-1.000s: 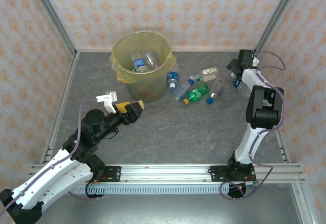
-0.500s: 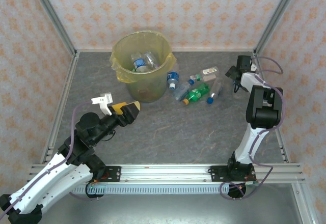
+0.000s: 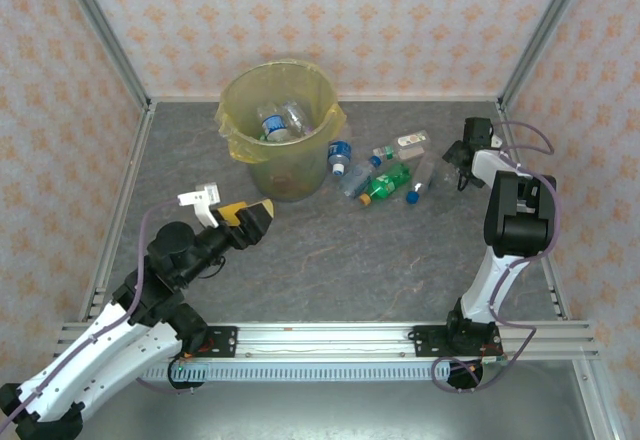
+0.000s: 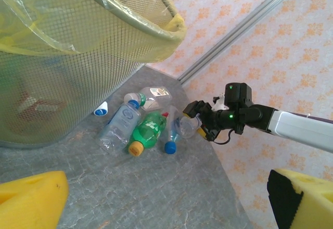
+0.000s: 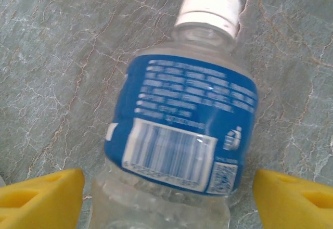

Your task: Put the plastic bottles in the bin

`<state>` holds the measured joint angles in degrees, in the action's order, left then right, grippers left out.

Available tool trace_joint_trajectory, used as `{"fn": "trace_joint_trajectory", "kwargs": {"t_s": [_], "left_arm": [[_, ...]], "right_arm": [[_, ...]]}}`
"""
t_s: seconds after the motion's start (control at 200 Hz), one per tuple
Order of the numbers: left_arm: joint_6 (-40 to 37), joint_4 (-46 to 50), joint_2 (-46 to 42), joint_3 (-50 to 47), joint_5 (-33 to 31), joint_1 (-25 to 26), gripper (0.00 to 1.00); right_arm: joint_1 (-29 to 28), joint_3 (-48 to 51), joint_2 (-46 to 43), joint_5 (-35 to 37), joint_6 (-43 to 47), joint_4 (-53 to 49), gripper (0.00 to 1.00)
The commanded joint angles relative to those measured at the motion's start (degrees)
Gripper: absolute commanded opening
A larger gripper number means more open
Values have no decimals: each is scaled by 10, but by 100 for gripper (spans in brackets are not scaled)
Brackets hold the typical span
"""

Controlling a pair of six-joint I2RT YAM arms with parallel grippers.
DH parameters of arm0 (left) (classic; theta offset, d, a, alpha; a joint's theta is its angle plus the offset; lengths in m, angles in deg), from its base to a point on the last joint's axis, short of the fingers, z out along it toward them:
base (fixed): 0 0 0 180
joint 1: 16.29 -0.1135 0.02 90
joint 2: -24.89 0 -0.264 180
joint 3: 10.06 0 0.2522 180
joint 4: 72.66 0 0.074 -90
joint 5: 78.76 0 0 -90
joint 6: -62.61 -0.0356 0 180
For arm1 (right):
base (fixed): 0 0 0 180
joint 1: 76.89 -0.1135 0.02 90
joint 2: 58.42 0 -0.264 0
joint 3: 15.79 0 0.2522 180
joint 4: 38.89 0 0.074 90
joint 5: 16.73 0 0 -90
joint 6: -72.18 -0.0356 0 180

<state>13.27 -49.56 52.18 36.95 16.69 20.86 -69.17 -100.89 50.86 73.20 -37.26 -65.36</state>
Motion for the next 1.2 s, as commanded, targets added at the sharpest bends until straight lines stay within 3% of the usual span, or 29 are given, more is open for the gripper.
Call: {"fn": "trace_joint_trajectory", "kwargs": {"t_s": [0.0, 0.18, 0.4, 0.746, 1.196], "left_arm": [[0, 9, -10, 4, -14, 5, 99], [-8, 36, 8, 26, -11, 4, 99], [-8, 39, -2, 28, -24, 5, 99], [-10, 48, 6, 43, -33, 4, 99], [-1, 13, 65, 74, -45, 5, 99]], "right_arm": [[4, 0, 5, 7, -7, 3, 83], [4, 13, 3, 7, -17, 9, 80], [4, 49, -32, 4, -29, 36, 65], [-2, 93, -138, -2, -64, 59, 63], [-111, 100, -279, 0, -73, 74, 63]]}}
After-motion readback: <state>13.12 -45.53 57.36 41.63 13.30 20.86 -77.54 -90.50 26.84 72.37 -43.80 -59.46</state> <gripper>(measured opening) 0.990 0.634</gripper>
